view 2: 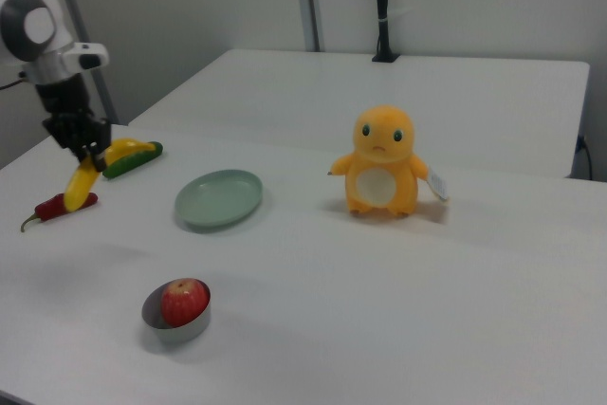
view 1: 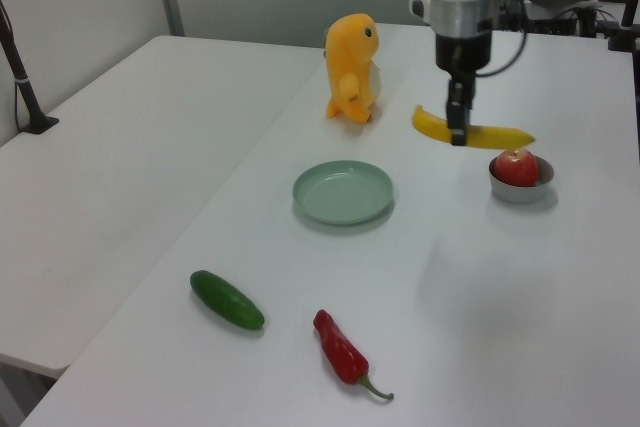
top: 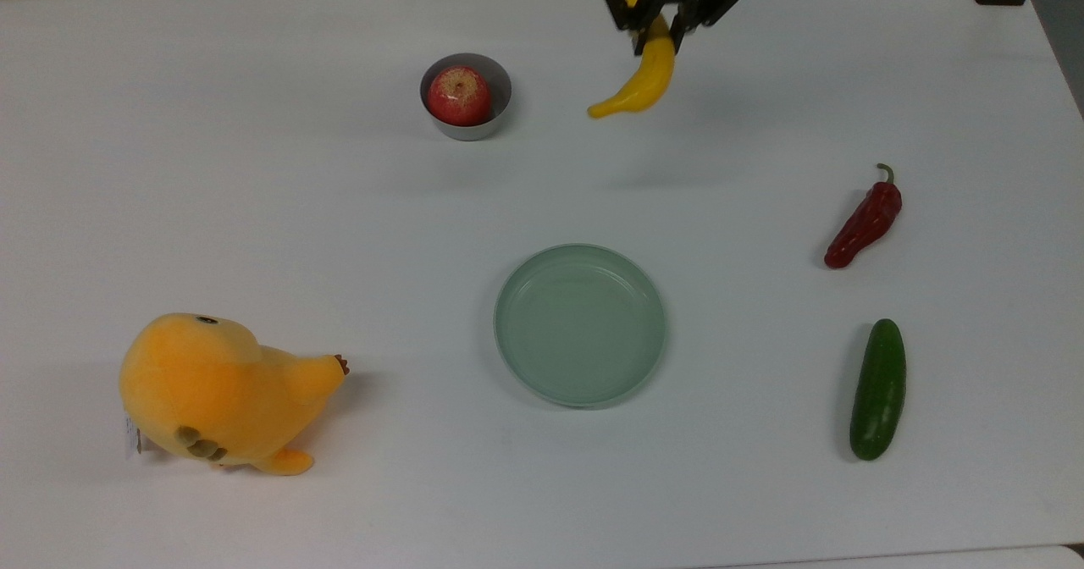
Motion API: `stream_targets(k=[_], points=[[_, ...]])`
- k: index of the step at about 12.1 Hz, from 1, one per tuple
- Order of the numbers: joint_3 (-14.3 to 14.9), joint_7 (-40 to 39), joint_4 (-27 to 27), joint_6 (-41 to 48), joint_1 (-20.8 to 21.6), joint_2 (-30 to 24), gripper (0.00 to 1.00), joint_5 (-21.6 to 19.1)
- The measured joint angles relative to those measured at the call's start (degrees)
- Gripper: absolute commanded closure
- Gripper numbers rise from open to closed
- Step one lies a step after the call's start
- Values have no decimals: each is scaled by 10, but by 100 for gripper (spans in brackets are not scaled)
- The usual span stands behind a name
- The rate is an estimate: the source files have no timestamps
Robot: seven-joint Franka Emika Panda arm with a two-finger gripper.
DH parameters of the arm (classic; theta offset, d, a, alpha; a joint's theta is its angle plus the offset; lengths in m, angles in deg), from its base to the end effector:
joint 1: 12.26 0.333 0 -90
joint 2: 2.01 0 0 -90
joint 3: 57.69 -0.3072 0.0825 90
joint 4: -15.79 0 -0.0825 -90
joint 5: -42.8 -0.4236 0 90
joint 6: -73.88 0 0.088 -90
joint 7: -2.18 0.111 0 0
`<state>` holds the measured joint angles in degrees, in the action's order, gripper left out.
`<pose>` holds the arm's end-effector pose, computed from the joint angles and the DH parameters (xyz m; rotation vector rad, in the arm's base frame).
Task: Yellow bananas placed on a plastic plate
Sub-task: 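Carry the banana over the pale green plate and lower it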
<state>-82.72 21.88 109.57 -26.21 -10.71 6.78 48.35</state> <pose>0.5833 0.2659 0.5062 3.0954 0.2090 -0.0221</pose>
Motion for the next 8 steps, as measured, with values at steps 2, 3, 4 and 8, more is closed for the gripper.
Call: stream_targets(k=[2,3,4,8], points=[[3,-1,-30,-49,-27,49,89,18],[10,-1,-45,-69,-31,77,88,32],[22,-1,-58,-100,-32,102,88,38],[57,-1,-75,-220,-33,158,88,39]])
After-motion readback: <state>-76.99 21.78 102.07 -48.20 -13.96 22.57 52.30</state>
